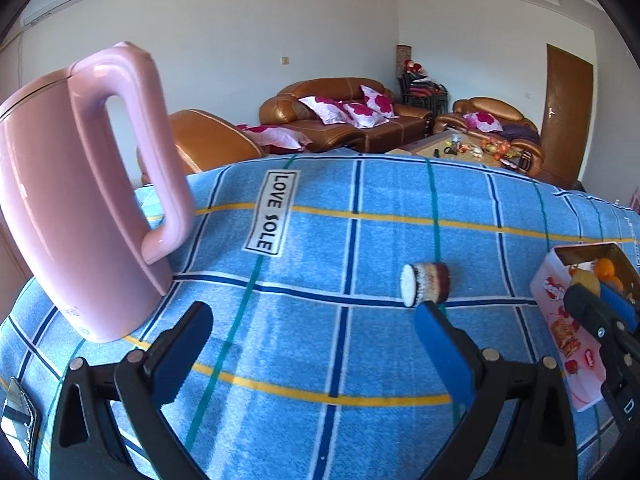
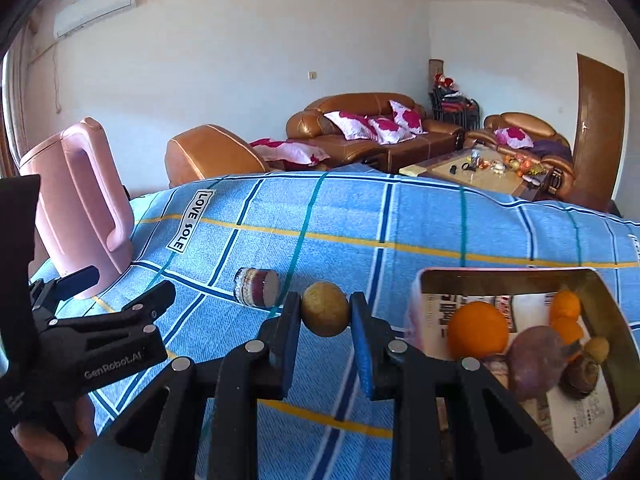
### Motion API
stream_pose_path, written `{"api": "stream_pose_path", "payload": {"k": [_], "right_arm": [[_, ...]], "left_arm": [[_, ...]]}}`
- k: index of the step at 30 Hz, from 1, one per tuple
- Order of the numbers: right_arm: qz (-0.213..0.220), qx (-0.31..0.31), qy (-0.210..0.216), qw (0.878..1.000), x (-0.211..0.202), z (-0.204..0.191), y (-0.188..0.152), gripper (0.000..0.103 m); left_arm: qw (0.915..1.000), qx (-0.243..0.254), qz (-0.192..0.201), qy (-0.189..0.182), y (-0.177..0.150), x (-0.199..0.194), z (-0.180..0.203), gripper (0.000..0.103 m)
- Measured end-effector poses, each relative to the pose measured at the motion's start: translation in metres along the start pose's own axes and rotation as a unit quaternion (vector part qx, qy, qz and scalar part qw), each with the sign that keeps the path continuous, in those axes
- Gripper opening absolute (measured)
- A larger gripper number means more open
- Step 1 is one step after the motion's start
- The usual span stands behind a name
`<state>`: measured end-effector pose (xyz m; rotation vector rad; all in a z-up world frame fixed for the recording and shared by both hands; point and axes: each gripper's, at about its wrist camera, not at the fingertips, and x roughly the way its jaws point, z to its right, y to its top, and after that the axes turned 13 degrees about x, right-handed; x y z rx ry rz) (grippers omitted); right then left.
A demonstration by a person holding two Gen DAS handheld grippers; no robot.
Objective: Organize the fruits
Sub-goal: 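Grasp the dark red jar with the left tool while the right tool holds the brown fruit, then carry the jar and brown fruit over the pink tin with both tools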
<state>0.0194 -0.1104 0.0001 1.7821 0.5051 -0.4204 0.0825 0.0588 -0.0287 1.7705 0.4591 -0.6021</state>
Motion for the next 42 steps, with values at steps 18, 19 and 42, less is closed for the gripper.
{"api": "stream_pose_path", "payload": {"k": [18,19,42], "right_arm": [[0.044,0.021,-0.001,0.999,-0.025,0.024,-0.003,0.027],[0.042,0.021,-0.001,0.999,-0.027,0.026,-0.003,0.027],[0.048,0.012,0.0,0.999,-0.025,0.026,-0.005,0.027]], "left_arm": [[0.9939,0.055,-0.08,-0.053,0.039,0.057,0.073,0.054],[0.9934,0.055,-0.083,-0.056,0.038,0.058,0.073,0.05],[0.9996,0.028,-0.004,0.0,0.018,0.001,0.056,0.031]]}}
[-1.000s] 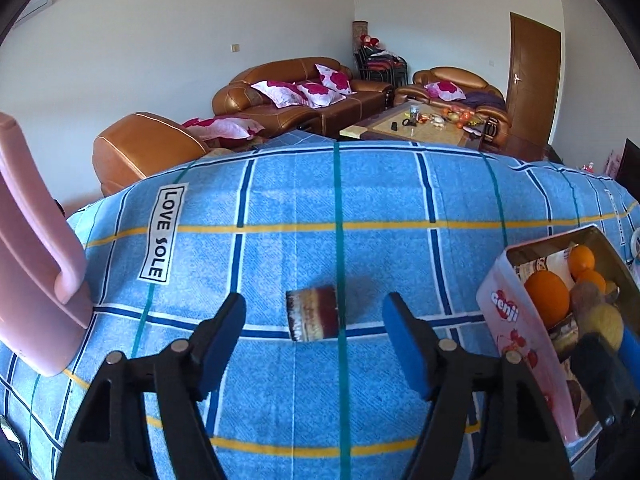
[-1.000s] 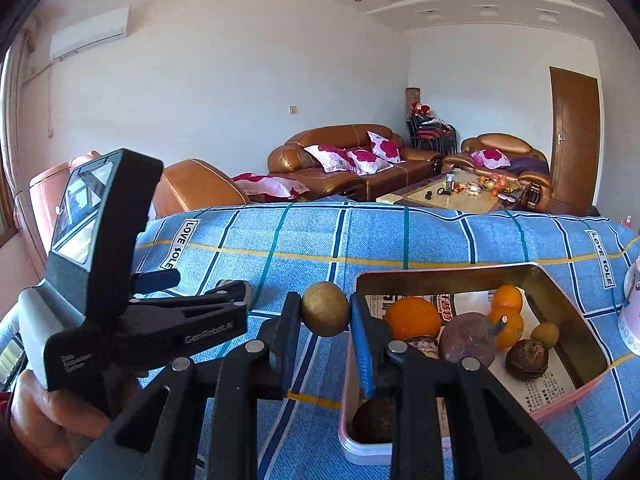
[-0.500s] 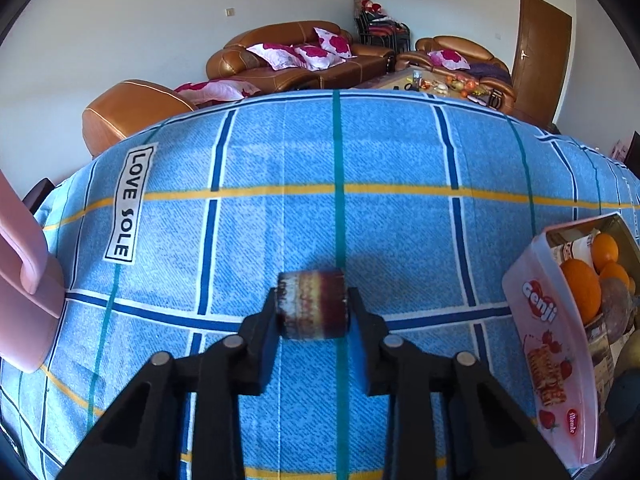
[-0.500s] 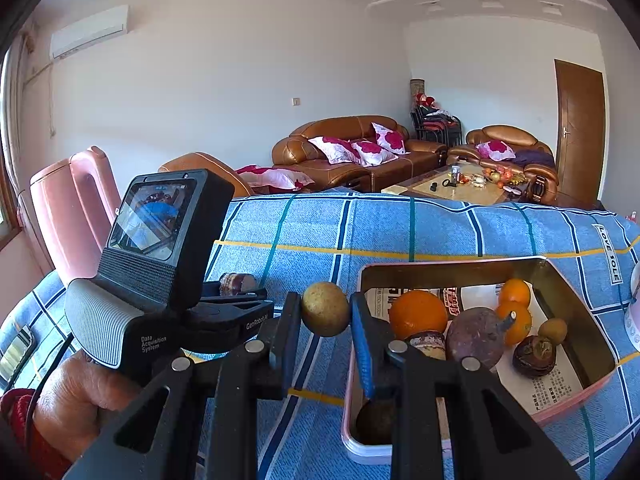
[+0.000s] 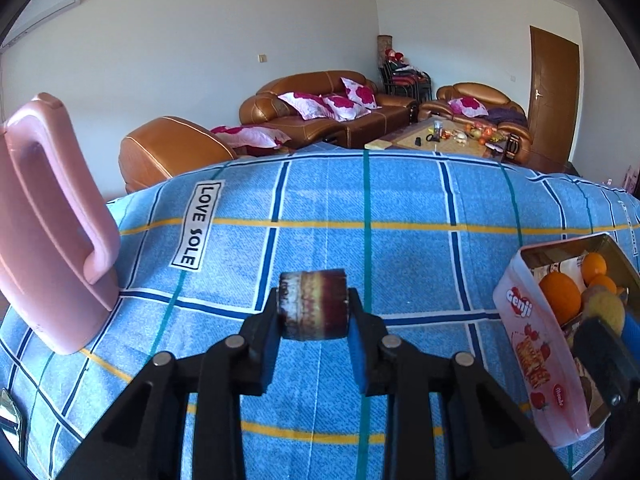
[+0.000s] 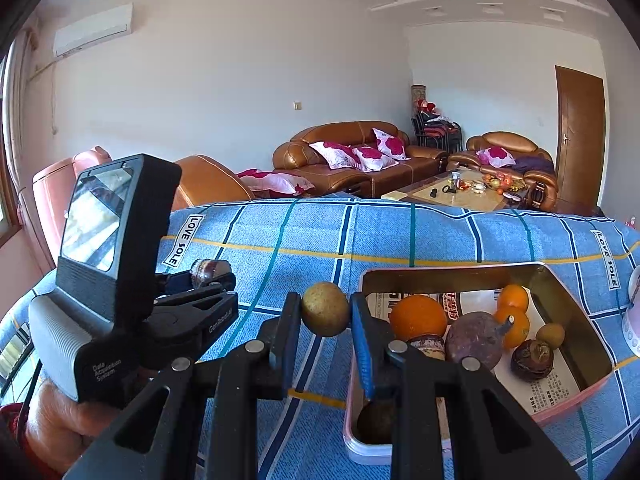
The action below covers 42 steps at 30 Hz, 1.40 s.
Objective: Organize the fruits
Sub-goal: 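Carry the jar and brown fruit over the pink tin with both tools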
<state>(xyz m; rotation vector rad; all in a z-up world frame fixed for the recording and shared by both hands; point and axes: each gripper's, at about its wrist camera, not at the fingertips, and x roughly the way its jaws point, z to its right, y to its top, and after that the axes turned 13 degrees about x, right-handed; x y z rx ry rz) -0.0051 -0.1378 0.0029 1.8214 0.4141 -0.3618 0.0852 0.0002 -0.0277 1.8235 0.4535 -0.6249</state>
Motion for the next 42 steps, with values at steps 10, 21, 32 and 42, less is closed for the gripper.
{"api": "stream_pose_path", "payload": {"k": [10,21,32,42], "right_arm": [[0.019,-0.012,-0.007,1.0,-0.011,-0.007,-0.006,0.027],[0.033,-0.015,-0.025,0.999,-0.029,0.0,-0.009,0.027],[0.037,-0.008,-0.04,0.998,-0.044,0.019,-0.01,0.027],[0.045,-0.011,-0.061,0.997,-0.054,0.046,-0.006,0.027]], "left_arm": [[0.9996,-0.001,0.019,0.02,-0.013,-0.028,0.006,0.031],[0.9995,-0.008,0.028,0.012,-0.026,-0.05,0.018,0.031],[0.999,0.009,0.043,0.0,-0.027,-0.065,0.038,0.031],[0.999,0.015,0.038,-0.018,-0.024,-0.065,0.055,0.031]]}}
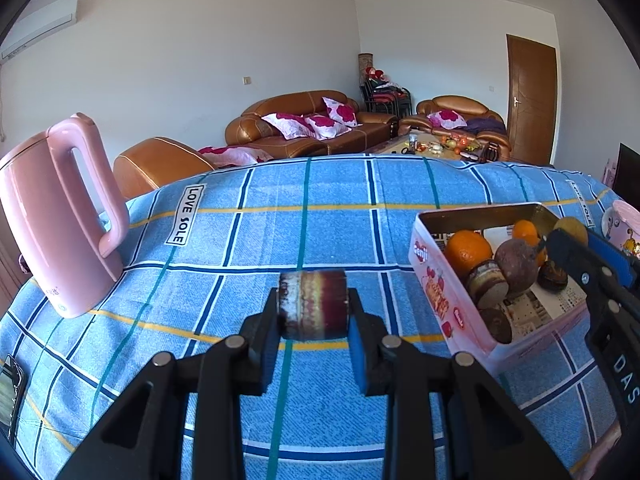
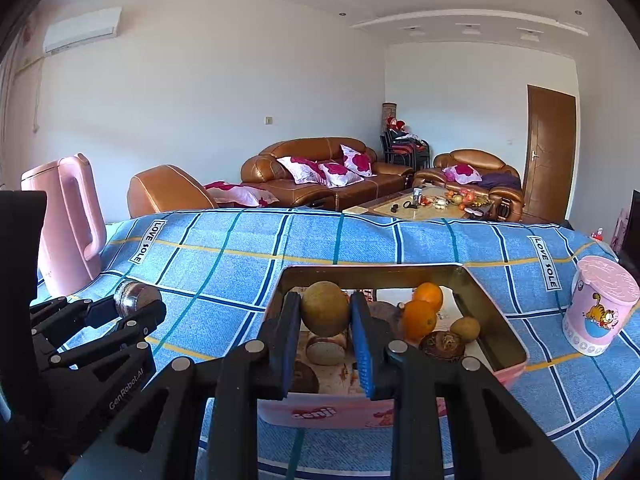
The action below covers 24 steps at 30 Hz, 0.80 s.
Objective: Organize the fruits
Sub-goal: 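Carry the jar and brown fruit over the pink tin with both tools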
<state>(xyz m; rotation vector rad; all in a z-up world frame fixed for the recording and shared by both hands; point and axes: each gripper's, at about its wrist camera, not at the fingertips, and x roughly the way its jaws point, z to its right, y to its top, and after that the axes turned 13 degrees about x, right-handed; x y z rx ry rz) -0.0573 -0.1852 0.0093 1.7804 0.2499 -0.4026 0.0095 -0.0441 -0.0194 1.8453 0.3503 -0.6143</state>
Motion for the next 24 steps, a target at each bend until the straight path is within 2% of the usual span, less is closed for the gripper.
{"api": "stream_pose_path", "payload": {"k": [24], "right_arm": [[0.029,0.005,-0.08,0.996,-0.006,0.075,0.02,0.027]], "left_arm": [[0.9986,0.039,0.018,-0.032,0.02,-0.008,0.064,0.031]]}}
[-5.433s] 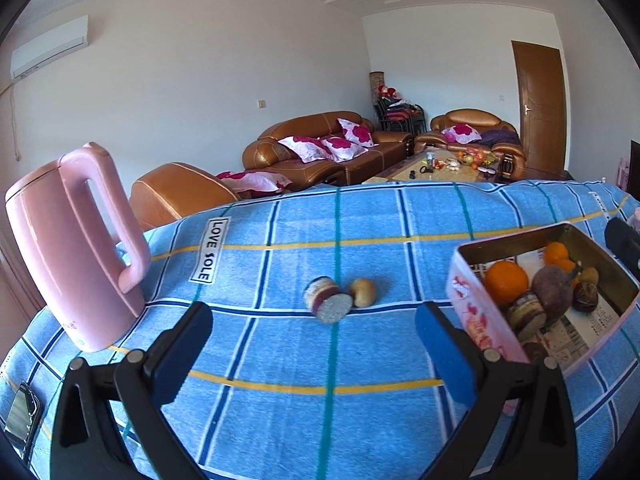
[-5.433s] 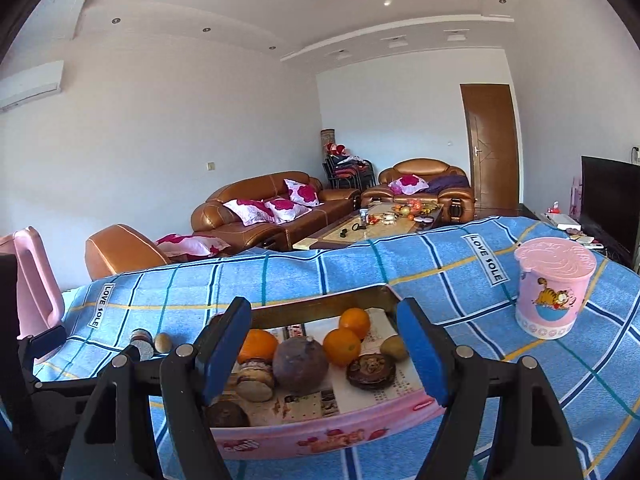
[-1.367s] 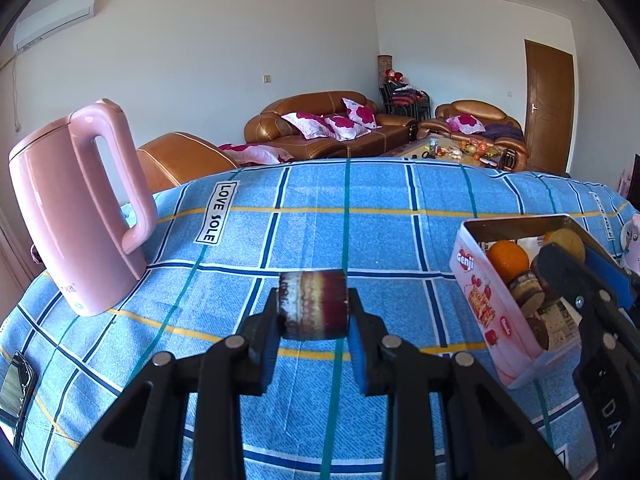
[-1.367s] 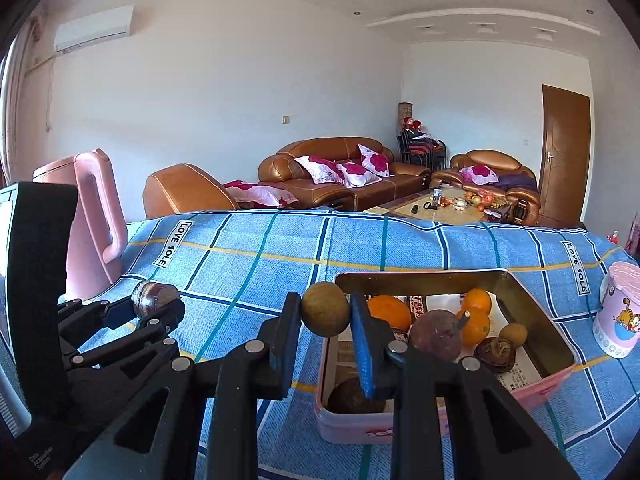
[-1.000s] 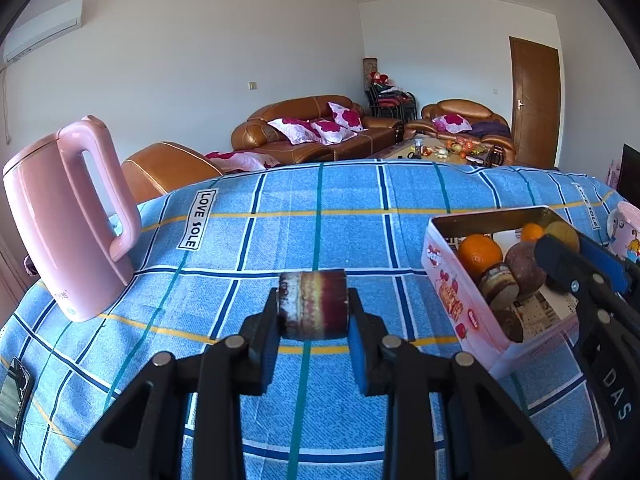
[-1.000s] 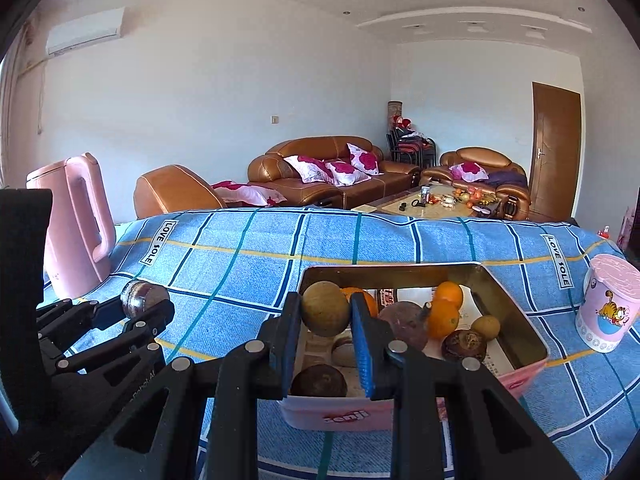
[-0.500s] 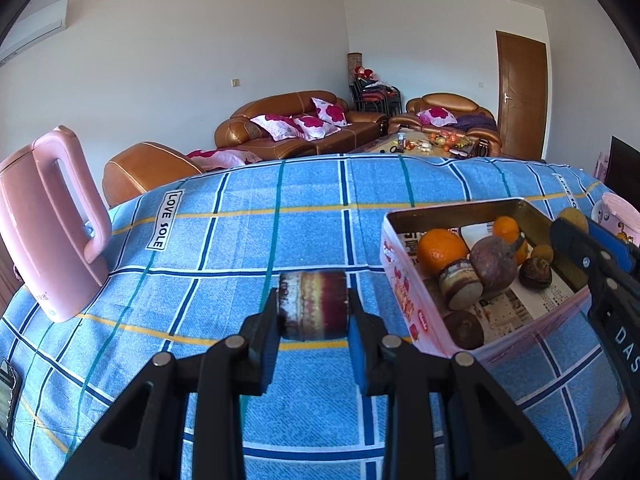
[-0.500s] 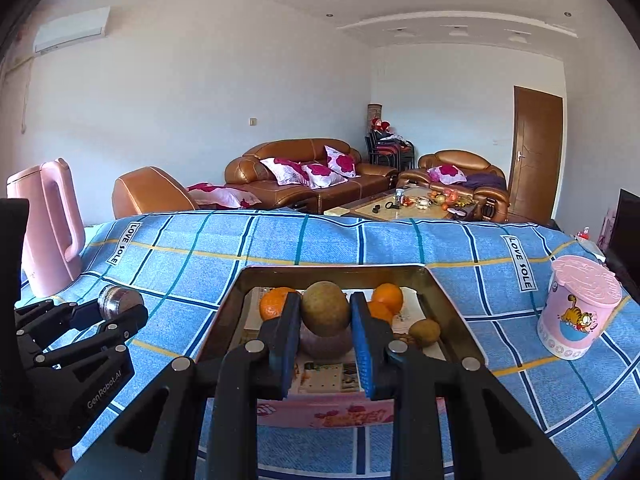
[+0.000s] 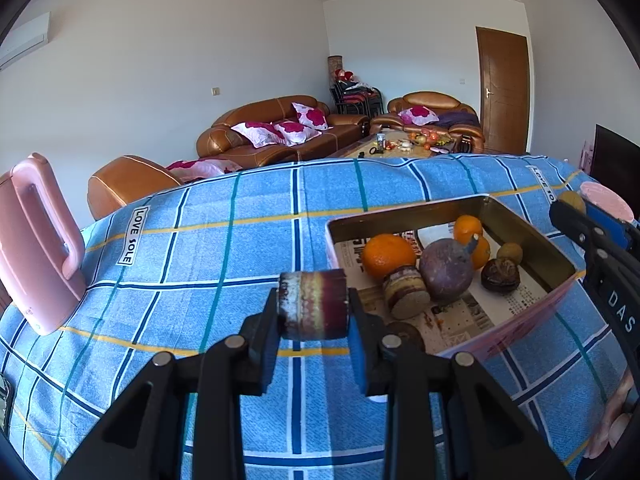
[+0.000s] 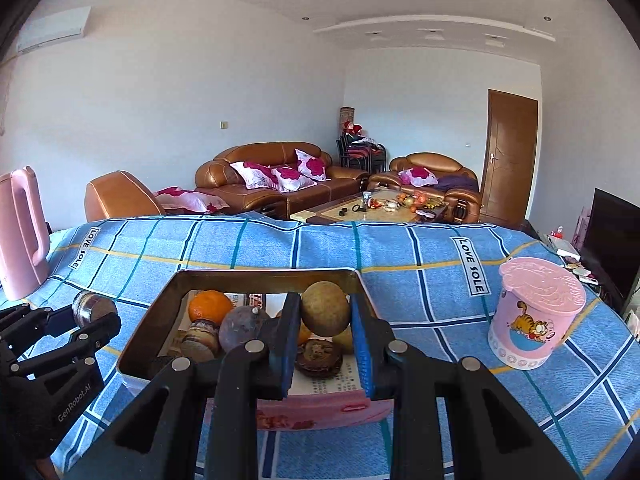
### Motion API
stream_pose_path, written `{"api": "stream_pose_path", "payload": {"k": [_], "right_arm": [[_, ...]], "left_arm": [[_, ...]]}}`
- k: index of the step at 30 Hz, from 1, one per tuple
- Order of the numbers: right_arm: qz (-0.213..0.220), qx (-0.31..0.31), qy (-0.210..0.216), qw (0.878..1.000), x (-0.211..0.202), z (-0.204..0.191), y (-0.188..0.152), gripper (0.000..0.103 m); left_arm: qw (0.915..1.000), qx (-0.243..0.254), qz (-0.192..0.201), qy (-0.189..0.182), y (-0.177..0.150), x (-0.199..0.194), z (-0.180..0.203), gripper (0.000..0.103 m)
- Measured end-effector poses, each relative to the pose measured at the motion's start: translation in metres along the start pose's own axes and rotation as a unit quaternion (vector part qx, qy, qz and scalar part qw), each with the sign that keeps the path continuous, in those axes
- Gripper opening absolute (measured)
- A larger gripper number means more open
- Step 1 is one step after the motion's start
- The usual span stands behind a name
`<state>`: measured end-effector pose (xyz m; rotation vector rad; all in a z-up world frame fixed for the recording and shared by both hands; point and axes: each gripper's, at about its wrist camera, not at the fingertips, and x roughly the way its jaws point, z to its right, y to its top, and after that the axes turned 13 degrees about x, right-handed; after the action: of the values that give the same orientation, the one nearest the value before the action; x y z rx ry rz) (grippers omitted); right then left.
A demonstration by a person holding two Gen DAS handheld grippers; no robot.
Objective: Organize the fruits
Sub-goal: 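Carry the jar and brown fruit over the pink tin with both tools, then lower the jar and brown fruit into the tin and open both tools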
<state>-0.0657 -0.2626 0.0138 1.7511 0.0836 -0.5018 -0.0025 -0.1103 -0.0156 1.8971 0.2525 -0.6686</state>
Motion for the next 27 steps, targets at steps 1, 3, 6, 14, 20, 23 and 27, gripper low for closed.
{"api": "stream_pose_path", "payload": {"k": [1,3,6,14,20,23,27], "right_arm": [[0.003,-0.001,-0.004,1.0,0.0,0.002,0.001,0.027],[0.005,0.0,-0.012,1.0,0.001,0.007,0.003,0.027],[0.003,0.007,-0.018,1.0,0.004,0.015,0.005,0.027],[0.003,0.012,-0.037,0.999,0.011,0.024,0.01,0.027],[0.006,0.002,-0.05,0.999,0.022,0.021,0.014,0.027],[0.001,-0.001,-0.053,0.999,0.028,0.019,0.015,0.027],[-0.012,-0.007,-0.052,0.999,0.04,0.015,0.017,0.027]], "left_arm": [[1.0,0.002,0.001,-0.003,0.001,0.0,0.003,0.031],[0.9999,0.003,0.003,-0.01,0.004,0.001,0.008,0.031],[0.9997,0.004,0.005,-0.022,0.01,0.005,0.018,0.031],[0.9983,-0.002,0.003,-0.058,0.026,0.02,0.036,0.031],[0.9978,-0.004,0.003,-0.065,0.037,0.032,0.04,0.031],[0.9975,-0.009,-0.004,-0.07,0.039,0.04,0.038,0.031],[0.997,-0.015,-0.011,-0.076,0.041,0.046,0.036,0.031]]}}
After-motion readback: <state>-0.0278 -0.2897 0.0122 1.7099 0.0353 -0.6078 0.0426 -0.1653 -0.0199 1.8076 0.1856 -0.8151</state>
